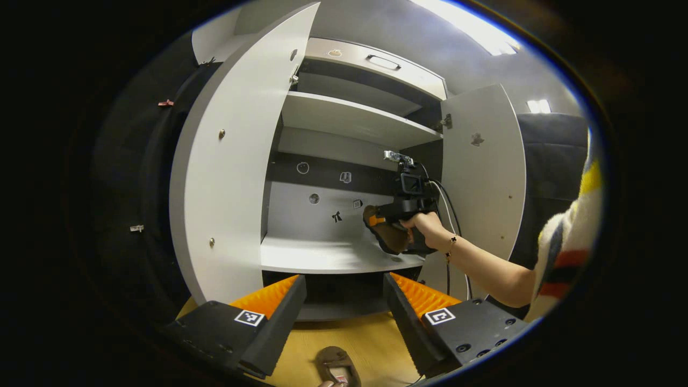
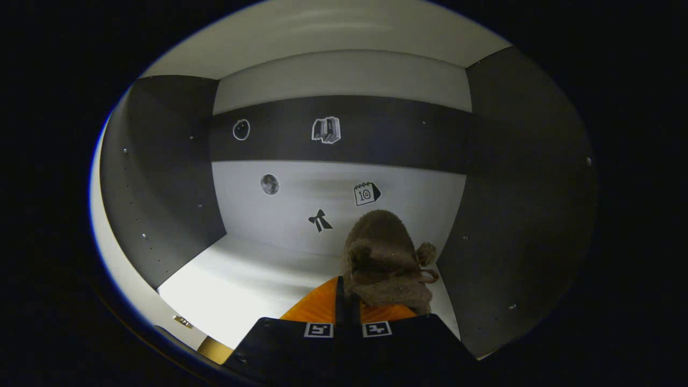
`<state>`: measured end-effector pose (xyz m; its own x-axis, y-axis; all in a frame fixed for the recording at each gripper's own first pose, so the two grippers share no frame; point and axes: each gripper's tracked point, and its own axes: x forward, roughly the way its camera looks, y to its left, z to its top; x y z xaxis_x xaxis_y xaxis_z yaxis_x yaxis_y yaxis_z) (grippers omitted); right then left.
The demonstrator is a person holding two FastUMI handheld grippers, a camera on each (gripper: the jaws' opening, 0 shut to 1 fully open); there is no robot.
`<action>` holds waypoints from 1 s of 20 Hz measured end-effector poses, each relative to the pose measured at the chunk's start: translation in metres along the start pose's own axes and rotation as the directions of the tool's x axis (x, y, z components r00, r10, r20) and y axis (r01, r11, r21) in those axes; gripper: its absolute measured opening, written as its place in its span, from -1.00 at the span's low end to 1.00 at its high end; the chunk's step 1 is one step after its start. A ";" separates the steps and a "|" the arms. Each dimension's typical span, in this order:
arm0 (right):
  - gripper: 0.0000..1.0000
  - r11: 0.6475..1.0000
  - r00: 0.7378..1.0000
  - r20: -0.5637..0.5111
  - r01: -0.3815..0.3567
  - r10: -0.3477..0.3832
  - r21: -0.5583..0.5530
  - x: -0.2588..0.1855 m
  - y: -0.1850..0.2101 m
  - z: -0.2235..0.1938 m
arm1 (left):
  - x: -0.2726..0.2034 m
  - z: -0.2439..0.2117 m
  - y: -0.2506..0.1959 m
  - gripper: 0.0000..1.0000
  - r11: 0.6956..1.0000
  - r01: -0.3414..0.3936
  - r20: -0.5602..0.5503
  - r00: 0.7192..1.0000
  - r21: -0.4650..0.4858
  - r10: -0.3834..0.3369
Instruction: Grab one shoe with the right hand and put it into the shoe cabinet, grab the other shoe with the left hand and put it into the shoe cabinet; then close the right door with the right hand and the left door with the left hand.
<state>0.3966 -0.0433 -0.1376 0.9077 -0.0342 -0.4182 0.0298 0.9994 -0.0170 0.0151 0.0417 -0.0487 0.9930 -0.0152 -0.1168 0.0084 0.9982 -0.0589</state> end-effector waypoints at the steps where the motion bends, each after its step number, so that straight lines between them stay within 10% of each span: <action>1: -0.90 1.000 1.000 -0.030 -0.005 0.005 0.000 0.009 0.002 -0.010 | 0.001 -0.001 0.003 0.84 1.000 -0.011 -0.003 1.000 0.001 0.011; 7: -0.89 1.000 0.994 -0.108 -0.003 0.001 -0.018 0.039 0.014 -0.038 | 0.004 -0.004 0.017 0.84 0.998 -0.054 -0.024 0.998 0.016 0.054; 9: -0.68 1.000 0.992 -0.127 -0.007 0.006 -0.011 0.036 0.015 -0.041 | 0.004 -0.002 0.018 0.84 0.998 -0.056 -0.020 0.998 0.018 0.056; 14: 0.70 1.000 0.995 -0.102 -0.023 0.022 -0.009 0.011 0.016 -0.039 | 0.008 0.002 0.015 0.84 0.999 -0.034 -0.009 0.999 0.026 0.034; 20: 0.97 0.998 0.997 0.055 -0.058 0.060 -0.027 -0.078 0.022 -0.009 | 0.006 -0.029 0.002 0.84 0.998 0.047 -0.022 0.999 -0.030 -0.048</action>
<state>0.3232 -0.0187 -0.1136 0.9295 0.0259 -0.3679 -0.0347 0.9992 -0.0175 0.0172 0.0420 -0.0786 0.9886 -0.0640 -0.1361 0.0514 0.9942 -0.0942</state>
